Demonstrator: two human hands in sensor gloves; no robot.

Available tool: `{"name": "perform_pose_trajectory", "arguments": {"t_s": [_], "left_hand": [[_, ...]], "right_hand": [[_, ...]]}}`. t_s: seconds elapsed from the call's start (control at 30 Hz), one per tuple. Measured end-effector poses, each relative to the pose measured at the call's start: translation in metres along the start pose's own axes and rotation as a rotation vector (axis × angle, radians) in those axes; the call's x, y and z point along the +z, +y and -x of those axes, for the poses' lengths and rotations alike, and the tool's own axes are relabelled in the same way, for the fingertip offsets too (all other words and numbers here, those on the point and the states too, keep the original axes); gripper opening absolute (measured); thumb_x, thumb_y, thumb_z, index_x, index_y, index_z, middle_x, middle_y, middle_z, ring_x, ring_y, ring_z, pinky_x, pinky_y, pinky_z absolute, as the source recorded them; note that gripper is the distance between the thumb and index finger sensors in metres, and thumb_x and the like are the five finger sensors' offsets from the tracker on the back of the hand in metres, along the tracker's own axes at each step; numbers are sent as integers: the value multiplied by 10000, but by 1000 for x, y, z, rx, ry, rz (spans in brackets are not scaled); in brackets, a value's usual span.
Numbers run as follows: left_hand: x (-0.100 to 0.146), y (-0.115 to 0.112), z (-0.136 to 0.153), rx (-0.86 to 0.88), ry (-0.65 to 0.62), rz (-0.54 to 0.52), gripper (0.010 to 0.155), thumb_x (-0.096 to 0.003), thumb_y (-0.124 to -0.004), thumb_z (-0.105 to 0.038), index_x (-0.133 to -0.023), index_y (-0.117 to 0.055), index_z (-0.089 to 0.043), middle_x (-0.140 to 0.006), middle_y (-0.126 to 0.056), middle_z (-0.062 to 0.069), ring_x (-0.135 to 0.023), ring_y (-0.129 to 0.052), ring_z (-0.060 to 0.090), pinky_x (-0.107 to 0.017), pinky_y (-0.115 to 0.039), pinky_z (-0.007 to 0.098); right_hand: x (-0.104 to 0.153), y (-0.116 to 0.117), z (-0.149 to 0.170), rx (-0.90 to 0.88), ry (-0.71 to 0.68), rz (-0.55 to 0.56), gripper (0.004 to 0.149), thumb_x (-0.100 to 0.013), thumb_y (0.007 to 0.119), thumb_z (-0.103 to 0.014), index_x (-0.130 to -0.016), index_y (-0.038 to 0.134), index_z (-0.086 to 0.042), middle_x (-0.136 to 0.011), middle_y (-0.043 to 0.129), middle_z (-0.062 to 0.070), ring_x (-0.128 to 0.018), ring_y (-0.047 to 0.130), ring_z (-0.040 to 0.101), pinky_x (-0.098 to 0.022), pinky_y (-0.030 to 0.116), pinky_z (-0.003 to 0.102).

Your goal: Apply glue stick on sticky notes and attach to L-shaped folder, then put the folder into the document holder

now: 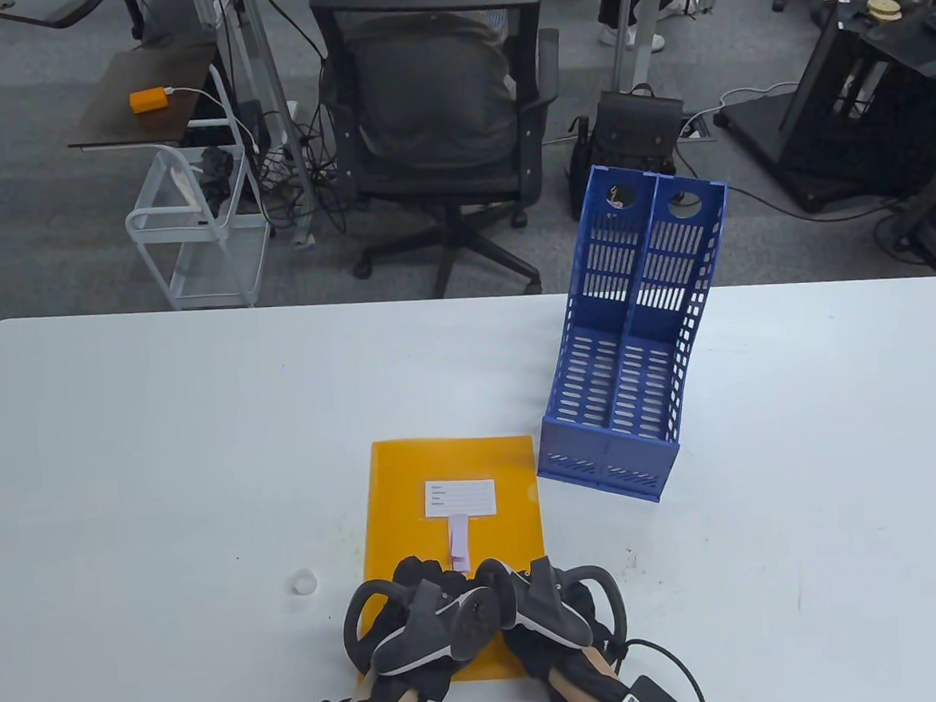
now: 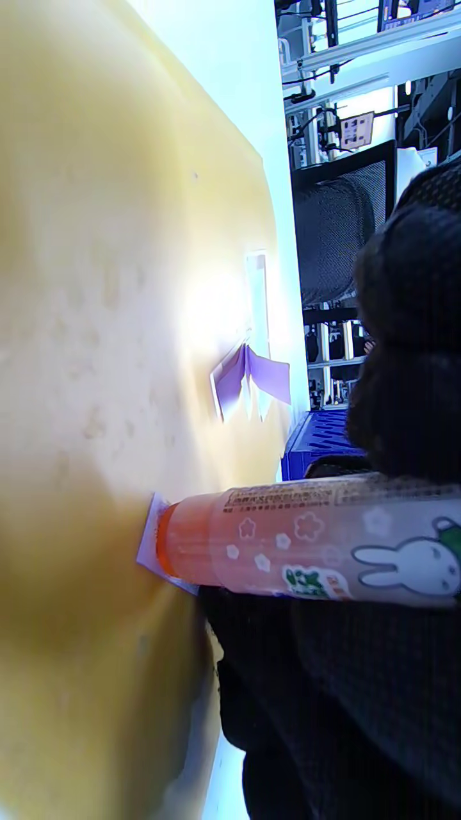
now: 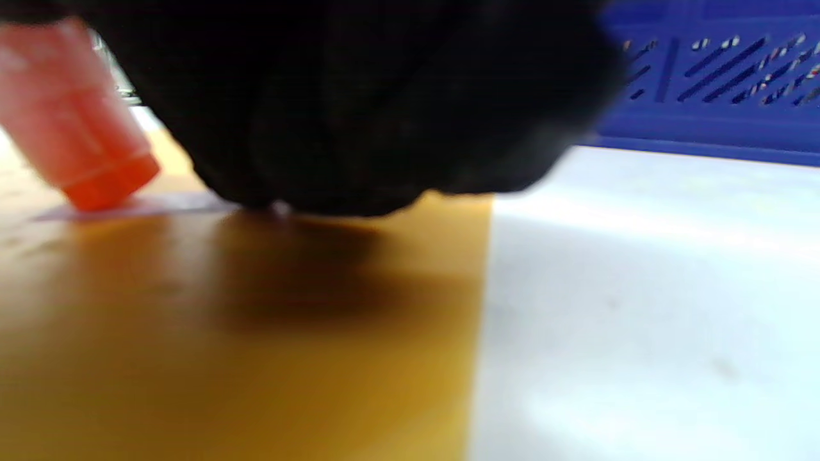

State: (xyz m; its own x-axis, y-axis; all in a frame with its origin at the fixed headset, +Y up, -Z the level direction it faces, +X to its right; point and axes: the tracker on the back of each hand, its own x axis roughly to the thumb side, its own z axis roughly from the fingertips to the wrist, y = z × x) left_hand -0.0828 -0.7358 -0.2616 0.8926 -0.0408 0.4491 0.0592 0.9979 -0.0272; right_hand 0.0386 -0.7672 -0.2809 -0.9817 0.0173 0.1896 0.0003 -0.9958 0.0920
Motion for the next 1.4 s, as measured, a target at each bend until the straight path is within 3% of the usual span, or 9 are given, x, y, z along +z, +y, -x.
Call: {"name": "perform_pose_trajectory", "arguments": {"t_s": [0.2,0.37,0.63,1.03,1.3,1.4], "left_hand": [[2,8,13,11,26,36,478,-412,-904,-573,-772,-907,-258,-468,-952,35,-534,-899,244,-691,-629,599],[6,11,24,209,25,-15,485,-421,-887,-576,-787,-900,-258,-483,-954,35,-539,-902,250,-685,-629,605],[-3,-5,11,113,15,14,483,-446,-806,-579,-815,-881,-278,-519,-958,21,-567,-908,240,-684,-632,603],[-3,-2,10,83,13,32,473,-433,-867,-569,-772,-926,-244,-440,-970,39,-487,-919,243,-660,-669,590],[-2,2,27,103,28,88,469,-423,-881,-572,-747,-950,-240,-413,-981,40,-461,-931,240,-645,-690,584],[1,4,47,218,69,66,476,-439,-846,-575,-755,-949,-236,-416,-1002,28,-453,-958,230,-624,-719,580]], "right_hand": [[0,-1,0,8,7,-3,419,-418,931,-404,-674,958,-73,-360,1015,45,-112,985,183,0,821,274],[-3,-1,4,-39,21,-23,418,-414,939,-405,-670,957,-75,-328,1009,26,-94,981,180,7,820,276],[-6,1,8,-86,30,-44,410,-413,924,-371,-679,938,-59,-326,1009,35,-93,980,188,6,820,279],[-5,-1,5,-31,20,-18,409,-410,925,-384,-670,953,-70,-325,1010,32,-94,982,187,5,822,281],[-3,-2,3,-13,16,-9,409,-409,926,-387,-668,958,-72,-329,1010,33,-97,983,190,2,823,281],[-2,-3,0,26,9,18,407,-402,929,-399,-656,973,-84,-368,1009,44,-116,981,187,-2,821,264]]}}
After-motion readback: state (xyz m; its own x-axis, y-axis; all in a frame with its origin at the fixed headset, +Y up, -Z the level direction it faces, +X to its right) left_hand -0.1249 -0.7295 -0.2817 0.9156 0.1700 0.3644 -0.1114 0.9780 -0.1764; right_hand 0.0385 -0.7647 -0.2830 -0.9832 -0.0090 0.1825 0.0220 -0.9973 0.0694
